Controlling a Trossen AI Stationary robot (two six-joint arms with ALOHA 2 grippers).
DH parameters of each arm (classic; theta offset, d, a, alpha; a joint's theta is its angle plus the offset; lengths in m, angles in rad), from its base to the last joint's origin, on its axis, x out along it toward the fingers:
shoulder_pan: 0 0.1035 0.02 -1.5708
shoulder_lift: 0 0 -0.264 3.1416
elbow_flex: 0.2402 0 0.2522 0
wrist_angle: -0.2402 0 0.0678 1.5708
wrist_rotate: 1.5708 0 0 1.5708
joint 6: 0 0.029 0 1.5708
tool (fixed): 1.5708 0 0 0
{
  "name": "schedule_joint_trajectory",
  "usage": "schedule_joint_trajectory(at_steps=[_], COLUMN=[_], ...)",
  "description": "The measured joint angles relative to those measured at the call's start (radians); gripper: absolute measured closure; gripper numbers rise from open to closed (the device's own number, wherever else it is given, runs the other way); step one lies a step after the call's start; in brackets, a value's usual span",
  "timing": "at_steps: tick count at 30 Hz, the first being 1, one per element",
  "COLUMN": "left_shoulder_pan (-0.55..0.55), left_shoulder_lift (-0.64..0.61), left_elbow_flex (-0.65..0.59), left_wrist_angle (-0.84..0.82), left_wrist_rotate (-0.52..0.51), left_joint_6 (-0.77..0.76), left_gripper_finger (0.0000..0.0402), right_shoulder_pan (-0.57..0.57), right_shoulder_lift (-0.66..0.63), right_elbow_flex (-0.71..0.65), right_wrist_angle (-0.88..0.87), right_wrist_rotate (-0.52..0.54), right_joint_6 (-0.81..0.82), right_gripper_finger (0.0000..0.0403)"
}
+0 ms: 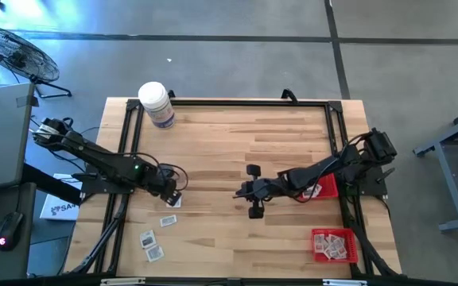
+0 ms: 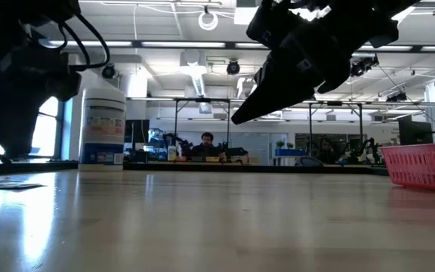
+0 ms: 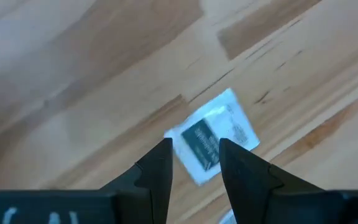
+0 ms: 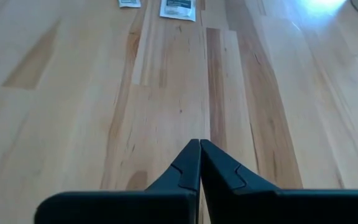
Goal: Pick & Place First Aid Supplies
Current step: Put the black towelette pack into the top red basket
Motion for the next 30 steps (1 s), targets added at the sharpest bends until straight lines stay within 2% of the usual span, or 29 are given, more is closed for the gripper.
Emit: schedule_joint_trajectory(at_steps=[6,14,27,30], left_shoulder_pan=[0.0,0.0,0.0,0.0], left_shoulder_lift=[0.049,0.145,0.218,0.228], left_elbow_flex=[0.0,-0.001,0.002,0.002], left_wrist_angle=[0.007,0.033,0.092,0.097], left_wrist_rotate=[0.047,0.082,0.043,0.04], left_joint_6=[-0.103,-0.129,-0.124,-0.124], left_gripper_finger=[0.0273,0.0273,0.0274,0.0286], right_shoulder_pan=[0.0,0.0,0.0,0.0], right_shoulder_lift=[0.0,0.0,0.0,0.0], right_elbow_flex=[0.0,0.0,0.0,0.0], right_wrist_angle=[0.001,0.007,0.023,0.023], right_wrist_rotate=[-0.039,-0.05,-0.053,-0.053], right_joint_6=[0.018,0.019,0.023,0.023], right_gripper_finger=[0.0399,0.0399,0.04,0.0402])
